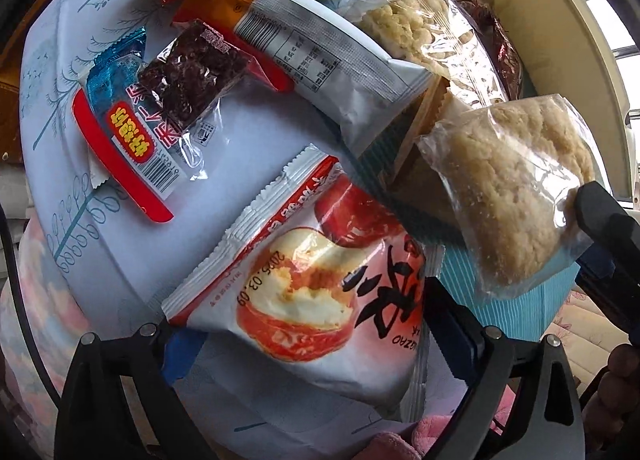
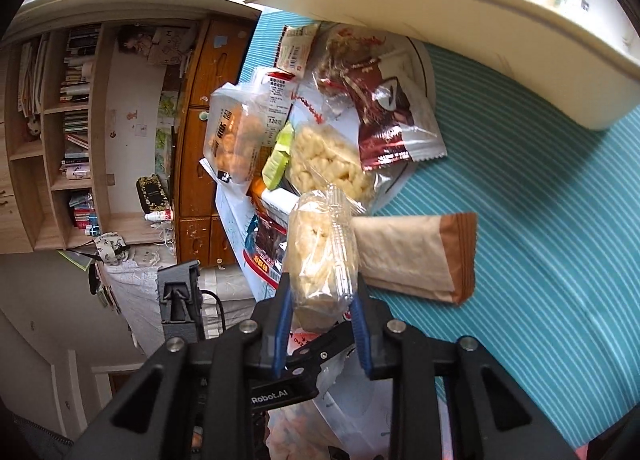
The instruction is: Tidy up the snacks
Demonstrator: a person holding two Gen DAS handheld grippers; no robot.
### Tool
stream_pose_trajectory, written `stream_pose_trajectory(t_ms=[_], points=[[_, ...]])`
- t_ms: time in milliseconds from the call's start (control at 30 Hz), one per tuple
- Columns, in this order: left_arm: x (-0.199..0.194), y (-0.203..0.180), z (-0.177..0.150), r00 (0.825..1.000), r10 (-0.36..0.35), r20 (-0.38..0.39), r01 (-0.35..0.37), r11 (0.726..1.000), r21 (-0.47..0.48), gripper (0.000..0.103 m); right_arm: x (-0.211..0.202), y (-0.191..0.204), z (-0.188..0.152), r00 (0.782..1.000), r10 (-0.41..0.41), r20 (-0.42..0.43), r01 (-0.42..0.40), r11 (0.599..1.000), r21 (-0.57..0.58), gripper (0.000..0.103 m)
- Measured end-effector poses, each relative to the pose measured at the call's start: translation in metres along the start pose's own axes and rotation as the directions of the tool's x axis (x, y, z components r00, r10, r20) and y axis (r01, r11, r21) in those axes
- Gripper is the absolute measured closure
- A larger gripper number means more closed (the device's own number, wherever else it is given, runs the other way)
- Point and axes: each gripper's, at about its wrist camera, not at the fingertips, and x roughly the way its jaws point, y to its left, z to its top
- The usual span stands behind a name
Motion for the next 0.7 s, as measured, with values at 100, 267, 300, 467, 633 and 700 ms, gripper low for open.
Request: stream_pose_trajectory(t_ms=[100, 267, 300, 467, 633, 700], points=[[-0.002, 0.0, 0.002, 1.0, 0.001, 0.011, -0.001, 1.0, -0.002, 0.015, -0.002, 0.003, 0.004, 1.0, 0.0, 0.01, 0.001, 1.0, -0.017, 0.076], [-0.012, 0.021, 0.004, 0.999, -0.034, 0.027, 0.035, 0.998, -0.043, 0.031, -0.004, 0.01, 0.006, 1.0, -0.016, 0.015, 0.017, 0.999, -0.052, 0.076], [-0.012, 0.024, 0.004, 0.999, -0.043, 0.029, 0.044, 0.997, -0.057, 0.033, -0.005, 0.01, 0.006, 1.0, -0.018, 0.018, 0.019, 0.998, -0.058, 0.076], [-0.014, 0.028, -0.009, 0.997, -0.074, 0.038, 0.077, 0.993, -0.087, 0.037, -0.011, 0.013, 0.004, 0.999, -0.039, 0.031, 0.041, 0.996, -0.08, 0.076], [-0.03, 0.029, -0.022, 0.991, -0.091, 0.095, 0.1, 0.99, -0.098, 0.038, -0.019, 0.02, -0.001, 0.997, -0.062, 0.052, 0.068, 0.99, -0.123, 0.076], [-0.042, 0.032, -0.033, 0.987, -0.102, 0.128, 0.116, 0.987, -0.109, 0.038, -0.023, 0.026, -0.004, 0.995, -0.073, 0.063, 0.082, 0.985, -0.151, 0.076]])
